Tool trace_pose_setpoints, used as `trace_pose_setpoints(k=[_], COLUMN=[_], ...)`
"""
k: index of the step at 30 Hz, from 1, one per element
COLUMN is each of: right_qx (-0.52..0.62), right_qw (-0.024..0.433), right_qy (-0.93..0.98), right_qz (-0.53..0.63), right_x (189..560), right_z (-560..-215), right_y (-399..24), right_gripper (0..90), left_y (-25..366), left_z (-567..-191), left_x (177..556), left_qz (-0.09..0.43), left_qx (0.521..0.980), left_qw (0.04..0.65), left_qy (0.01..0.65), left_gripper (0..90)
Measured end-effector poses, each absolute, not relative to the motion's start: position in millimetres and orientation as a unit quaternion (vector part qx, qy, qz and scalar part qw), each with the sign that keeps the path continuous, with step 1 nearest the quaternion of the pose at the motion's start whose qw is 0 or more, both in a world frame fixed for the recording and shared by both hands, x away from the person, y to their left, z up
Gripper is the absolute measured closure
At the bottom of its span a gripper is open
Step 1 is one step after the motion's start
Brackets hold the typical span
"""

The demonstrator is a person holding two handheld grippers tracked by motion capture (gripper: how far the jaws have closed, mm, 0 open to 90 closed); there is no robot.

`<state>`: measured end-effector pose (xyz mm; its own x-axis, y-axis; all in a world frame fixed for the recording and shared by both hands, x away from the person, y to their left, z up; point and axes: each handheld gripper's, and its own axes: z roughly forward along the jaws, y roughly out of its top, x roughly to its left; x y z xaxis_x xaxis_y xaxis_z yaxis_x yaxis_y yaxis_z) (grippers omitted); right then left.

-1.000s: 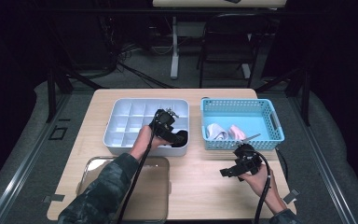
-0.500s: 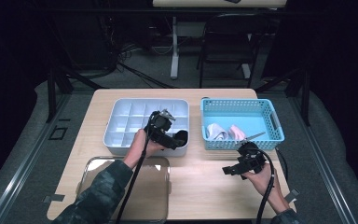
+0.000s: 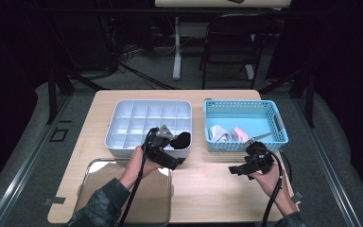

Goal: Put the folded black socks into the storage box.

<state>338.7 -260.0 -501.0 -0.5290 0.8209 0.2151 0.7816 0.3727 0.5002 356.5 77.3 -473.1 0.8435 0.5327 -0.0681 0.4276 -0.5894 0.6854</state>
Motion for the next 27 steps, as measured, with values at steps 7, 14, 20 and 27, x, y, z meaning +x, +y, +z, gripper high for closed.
trace_pose_setpoints(k=[7, 14, 20, 27], right_qx=[0.484, 0.479, 0.477, 0.474], right_qw=[0.041, 0.047, 0.056, 0.060], right_qy=[0.825, 0.825, 0.824, 0.828], right_qz=[0.289, 0.298, 0.300, 0.293], right_x=[339.7, 343.9, 346.5, 354.7], right_z=[-493.0, -484.7, -477.3, -470.4], right_y=[-263.5, -263.7, -263.9, -262.9], right_gripper=[9.7, 8.4, 6.3, 2.9], left_y=[74.4, 67.7, 65.9, 67.3], left_z=[-481.7, -490.1, -496.9, -505.5], left_x=[335.4, 323.1, 317.9, 316.3], left_qz=[0.064, 0.072, 0.066, 0.053], left_qx=[0.890, 0.898, 0.898, 0.898], left_qw=[0.371, 0.363, 0.368, 0.369], left_qy=[0.257, 0.238, 0.233, 0.232], left_gripper=[4.1, 1.1, 0.1, 0.1])
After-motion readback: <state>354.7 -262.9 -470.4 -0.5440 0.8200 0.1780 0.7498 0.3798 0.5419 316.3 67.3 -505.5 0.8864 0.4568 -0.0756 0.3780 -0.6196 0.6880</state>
